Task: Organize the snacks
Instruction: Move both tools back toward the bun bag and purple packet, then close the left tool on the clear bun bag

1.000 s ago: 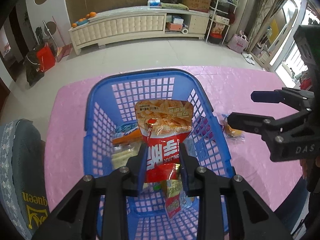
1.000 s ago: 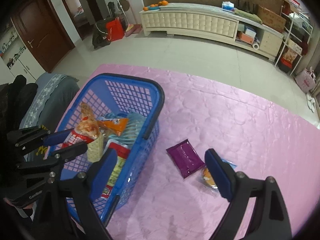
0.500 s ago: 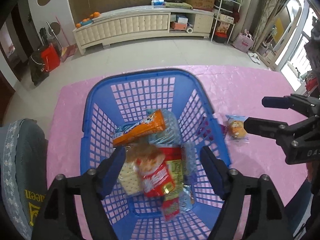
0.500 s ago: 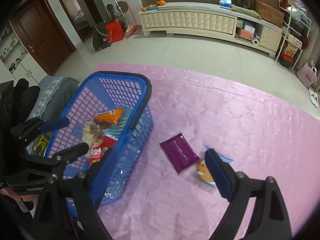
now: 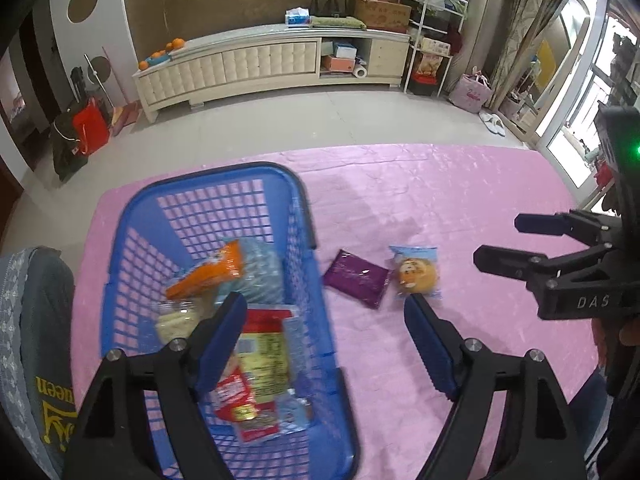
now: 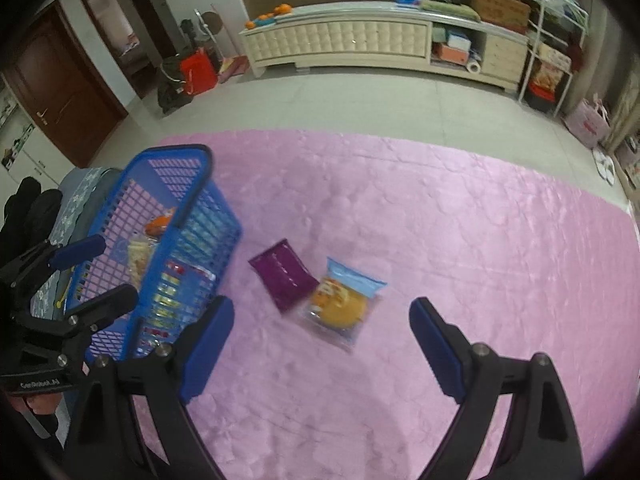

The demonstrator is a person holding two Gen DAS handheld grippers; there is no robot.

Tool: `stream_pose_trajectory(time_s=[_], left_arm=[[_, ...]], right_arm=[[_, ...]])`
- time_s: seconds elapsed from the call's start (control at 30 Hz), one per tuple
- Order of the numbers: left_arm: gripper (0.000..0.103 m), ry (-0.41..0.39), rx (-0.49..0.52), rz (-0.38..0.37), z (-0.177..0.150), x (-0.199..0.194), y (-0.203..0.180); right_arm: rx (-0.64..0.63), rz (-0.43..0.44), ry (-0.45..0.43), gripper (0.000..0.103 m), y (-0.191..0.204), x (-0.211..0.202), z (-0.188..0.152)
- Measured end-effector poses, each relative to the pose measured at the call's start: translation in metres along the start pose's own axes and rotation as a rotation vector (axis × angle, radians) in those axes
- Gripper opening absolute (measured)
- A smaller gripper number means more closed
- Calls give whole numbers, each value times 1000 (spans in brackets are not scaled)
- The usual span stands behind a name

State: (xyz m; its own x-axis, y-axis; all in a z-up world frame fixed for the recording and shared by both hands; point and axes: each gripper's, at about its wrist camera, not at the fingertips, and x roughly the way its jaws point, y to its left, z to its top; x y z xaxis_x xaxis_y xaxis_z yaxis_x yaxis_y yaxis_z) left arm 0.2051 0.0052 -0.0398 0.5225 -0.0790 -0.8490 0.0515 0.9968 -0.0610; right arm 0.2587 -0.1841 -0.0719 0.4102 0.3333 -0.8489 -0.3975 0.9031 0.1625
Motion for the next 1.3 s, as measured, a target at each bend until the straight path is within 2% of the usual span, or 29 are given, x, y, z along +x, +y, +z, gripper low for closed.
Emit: stream_pose_trajectory(time_s=[0.33, 0.6, 0.77, 1.1, 1.2, 1.3], left_arm=[[80, 3, 61, -36, 16, 22, -57], [80, 89, 116, -31, 21, 74, -92], [79, 139, 143, 0, 25, 113, -104], [78, 217, 163, 7, 28, 168, -112], [70, 238, 153, 16, 28, 179, -110], [54, 273, 146, 5, 27, 190, -108]], right_arm=[[89, -13, -6, 92, -52, -7, -15], [139, -13, 16, 92, -87, 5, -29], [153, -35, 38, 92, -105, 22, -35], [189, -32, 73, 92, -136, 55, -41], [190, -30, 75, 92, -141, 59, -41], [189, -30, 74, 92, -143, 60, -41]])
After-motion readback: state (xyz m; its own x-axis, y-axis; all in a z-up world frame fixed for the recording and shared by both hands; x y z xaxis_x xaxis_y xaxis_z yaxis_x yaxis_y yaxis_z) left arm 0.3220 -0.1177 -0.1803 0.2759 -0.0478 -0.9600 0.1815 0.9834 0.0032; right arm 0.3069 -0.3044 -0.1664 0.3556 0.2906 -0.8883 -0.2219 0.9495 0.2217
